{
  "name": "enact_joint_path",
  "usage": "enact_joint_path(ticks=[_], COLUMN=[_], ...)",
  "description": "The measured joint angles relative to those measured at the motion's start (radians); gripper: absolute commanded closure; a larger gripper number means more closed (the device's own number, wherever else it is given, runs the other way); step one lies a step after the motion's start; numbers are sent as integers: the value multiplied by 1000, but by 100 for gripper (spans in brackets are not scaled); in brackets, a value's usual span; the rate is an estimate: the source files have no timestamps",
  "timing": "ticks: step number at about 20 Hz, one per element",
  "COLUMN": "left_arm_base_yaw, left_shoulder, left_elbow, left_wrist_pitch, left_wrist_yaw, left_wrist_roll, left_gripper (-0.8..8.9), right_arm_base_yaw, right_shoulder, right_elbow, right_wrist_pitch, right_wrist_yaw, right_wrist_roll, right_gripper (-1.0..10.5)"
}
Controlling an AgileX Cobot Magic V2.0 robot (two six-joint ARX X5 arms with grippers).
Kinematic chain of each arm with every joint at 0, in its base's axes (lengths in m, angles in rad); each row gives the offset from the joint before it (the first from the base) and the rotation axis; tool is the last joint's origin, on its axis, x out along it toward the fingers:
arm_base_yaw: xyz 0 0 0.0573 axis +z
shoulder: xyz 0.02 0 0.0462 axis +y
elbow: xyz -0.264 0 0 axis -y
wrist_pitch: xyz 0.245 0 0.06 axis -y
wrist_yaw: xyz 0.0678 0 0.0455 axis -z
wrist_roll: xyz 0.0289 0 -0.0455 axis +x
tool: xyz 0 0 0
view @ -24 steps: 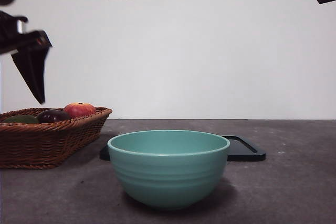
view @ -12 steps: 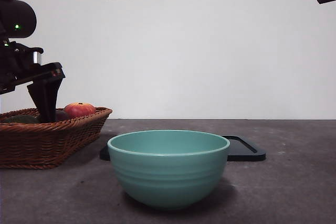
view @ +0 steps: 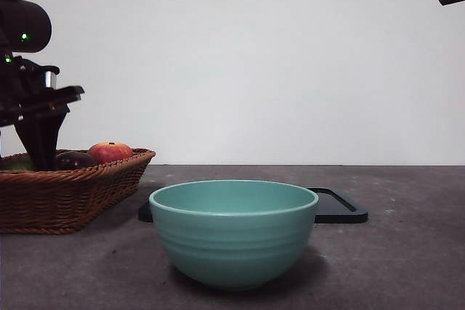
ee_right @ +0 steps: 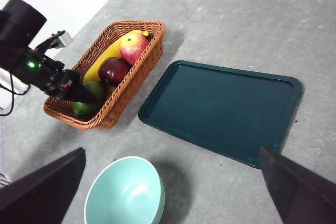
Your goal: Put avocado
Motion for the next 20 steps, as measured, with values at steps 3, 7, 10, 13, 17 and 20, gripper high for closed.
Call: enact_joint_path(ticks=[3,7,10,13,17,20], left_arm_base_yaw=[0,-7,-65,-178,-367,-499], left_shoulder=[0,-6,-69,-163,-205,-201], left_elbow=[100,239,241,241,241,241], left_wrist_pitch=[-96,-247,-268,-279,-278,-253], left_wrist_yaw=[0,27,71,75,76,76], left_wrist_roll=[0,1,1,0,-5,-19], left_gripper=[631,631,631,631,631,631], right_arm_base_yaw=[0,0,0,0,0,0], right_shoulder=[0,0,0,0,0,0], right_elbow=[0,0,0,0,0,0], right_wrist_pitch=[0,0,0,0,0,0], right_wrist_yaw=[0,0,0,0,0,0], right_wrist_roll=[0,0,0,0,0,0], right_gripper=[371,371,371,371,371,371])
